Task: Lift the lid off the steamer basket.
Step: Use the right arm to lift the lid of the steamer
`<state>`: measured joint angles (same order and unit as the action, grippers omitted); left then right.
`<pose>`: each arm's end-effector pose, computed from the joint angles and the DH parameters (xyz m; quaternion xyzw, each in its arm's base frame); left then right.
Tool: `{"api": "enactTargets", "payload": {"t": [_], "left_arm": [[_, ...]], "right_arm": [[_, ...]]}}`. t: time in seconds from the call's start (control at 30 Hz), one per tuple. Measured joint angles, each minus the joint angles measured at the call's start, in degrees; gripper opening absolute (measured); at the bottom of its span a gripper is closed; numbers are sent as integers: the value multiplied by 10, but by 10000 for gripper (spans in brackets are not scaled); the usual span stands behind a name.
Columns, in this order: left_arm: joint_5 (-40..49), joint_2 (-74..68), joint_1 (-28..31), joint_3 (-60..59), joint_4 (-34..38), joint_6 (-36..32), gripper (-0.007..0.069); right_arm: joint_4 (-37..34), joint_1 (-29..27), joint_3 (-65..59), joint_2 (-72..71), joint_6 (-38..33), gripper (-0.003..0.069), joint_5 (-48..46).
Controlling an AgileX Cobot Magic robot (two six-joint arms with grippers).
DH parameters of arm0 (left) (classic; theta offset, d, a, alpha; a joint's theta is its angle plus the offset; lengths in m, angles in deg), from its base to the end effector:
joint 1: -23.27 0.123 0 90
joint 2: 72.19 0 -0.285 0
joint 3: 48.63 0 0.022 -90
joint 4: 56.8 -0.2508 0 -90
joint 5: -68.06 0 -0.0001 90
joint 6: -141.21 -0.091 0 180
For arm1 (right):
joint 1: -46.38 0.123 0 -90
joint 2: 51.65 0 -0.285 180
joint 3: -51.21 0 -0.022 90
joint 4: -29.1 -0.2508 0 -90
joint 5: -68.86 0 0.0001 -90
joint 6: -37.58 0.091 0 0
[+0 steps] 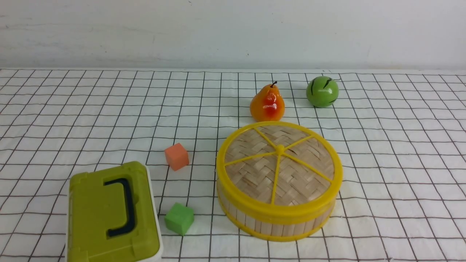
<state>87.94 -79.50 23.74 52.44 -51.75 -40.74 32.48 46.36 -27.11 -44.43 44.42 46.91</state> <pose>0.0535 -0.0023 0.1724 -0.0138 0.7987 -0.0242 0.6010 0.0523 -0.0020 0.1729 0.0327 0.8055 0.0101 0.5916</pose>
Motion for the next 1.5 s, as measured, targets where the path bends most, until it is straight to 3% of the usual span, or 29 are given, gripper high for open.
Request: {"api": "enactTargets", "payload": {"t": [0.27, 0.43, 0.47, 0.53, 0.6, 0.73, 1.0, 1.07, 1.2, 1.23, 1.33, 1.4, 1.5], "left_arm": [[0, 0, 0, 0, 0, 0, 239], [0, 0, 0, 0, 0, 0, 239], [0, 0, 0, 0, 0, 0, 239], [0, 0, 0, 0, 0, 0, 239], [0, 0, 0, 0, 0, 0, 239], [0, 0, 0, 0, 0, 0, 239], [0, 0, 0, 0, 0, 0, 239], [0, 0, 0, 0, 0, 0, 239], [0, 0, 0, 0, 0, 0, 239], [0, 0, 0, 0, 0, 0, 239], [0, 0, 0, 0, 0, 0, 239], [0, 0, 0, 0, 0, 0, 239], [0, 0, 0, 0, 0, 0, 239]], "right_arm": [[-22, 0, 0, 0, 3, 102, 0], [-205, 0, 0, 0, 79, 111, 0], [-205, 0, 0, 0, 84, 111, 0], [-325, 0, -3, 0, 144, 111, 2], [-375, 0, -5, 0, 160, 113, 15], [-414, 0, -5, 0, 165, 118, 52], [-424, 0, -3, 0, 161, 125, 69], [-424, 0, 3, 0, 145, 126, 64], [-400, 0, 90, 10, 25, 104, 25], [-379, 0, 148, 38, -35, 69, -8], [-338, 0, 268, 117, -129, -2, -96], [-324, 0, 324, 170, -179, -20, -145], [-309, 0, 480, 296, -295, -24, -301]]}}
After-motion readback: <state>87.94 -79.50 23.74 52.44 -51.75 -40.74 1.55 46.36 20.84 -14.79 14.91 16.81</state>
